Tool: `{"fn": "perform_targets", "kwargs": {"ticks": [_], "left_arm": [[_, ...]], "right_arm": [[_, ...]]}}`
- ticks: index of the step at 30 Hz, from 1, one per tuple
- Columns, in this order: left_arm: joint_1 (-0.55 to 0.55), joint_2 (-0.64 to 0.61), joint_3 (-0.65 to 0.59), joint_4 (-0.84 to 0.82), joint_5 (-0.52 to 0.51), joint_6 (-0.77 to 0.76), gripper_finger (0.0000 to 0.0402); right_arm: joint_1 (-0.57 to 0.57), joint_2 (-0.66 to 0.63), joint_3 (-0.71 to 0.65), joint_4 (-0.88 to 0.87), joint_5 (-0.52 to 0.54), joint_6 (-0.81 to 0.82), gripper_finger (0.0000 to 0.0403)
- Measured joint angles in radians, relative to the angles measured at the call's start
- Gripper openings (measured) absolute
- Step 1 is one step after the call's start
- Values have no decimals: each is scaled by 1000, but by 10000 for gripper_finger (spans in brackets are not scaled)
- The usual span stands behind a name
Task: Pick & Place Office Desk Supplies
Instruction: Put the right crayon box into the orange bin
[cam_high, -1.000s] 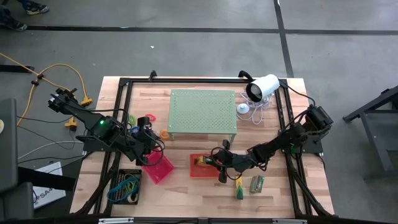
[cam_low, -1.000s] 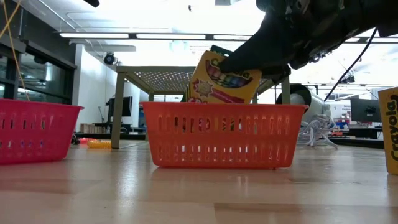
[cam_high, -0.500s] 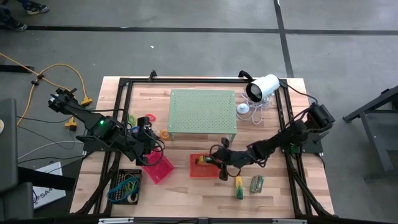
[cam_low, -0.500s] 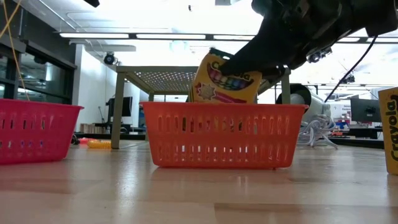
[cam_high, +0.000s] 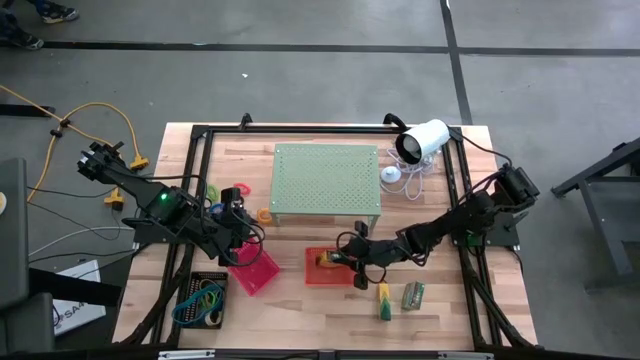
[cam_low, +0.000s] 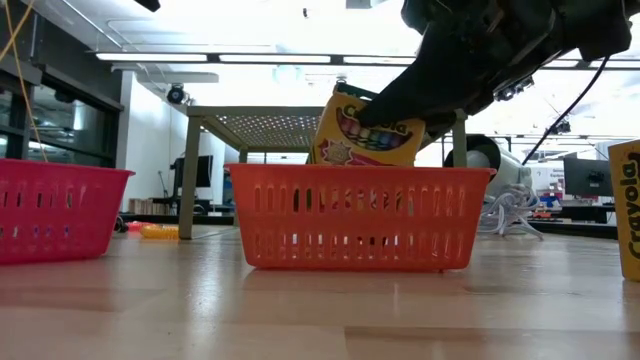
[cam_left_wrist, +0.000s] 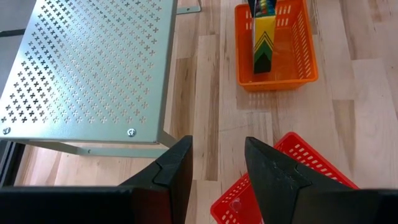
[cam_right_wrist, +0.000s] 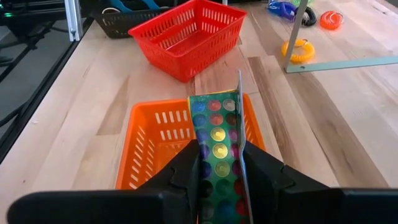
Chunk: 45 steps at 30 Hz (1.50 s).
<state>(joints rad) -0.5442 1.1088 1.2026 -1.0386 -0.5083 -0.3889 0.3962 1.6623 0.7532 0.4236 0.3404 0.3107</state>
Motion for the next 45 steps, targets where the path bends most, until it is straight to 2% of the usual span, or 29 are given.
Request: {"fn": "perform_targets", "kwargs": {"ticks": [12,21,26,34,45], "left_arm": [[0,0,0,0,0,0,139],[0,0,0,0,0,0,139],[0,0,0,0,0,0,139],[0,0,0,0,0,0,139],[0,0,0,0,0,0,139]], "right_arm": [[0,0,0,-2,0,-18,89],[-14,0,0,15,7,-24,144],[-13,0,0,23,8,-25,159],[-13,0,0,68,5,-35,162],[-13,-43,0,137,7,-163,162]]}}
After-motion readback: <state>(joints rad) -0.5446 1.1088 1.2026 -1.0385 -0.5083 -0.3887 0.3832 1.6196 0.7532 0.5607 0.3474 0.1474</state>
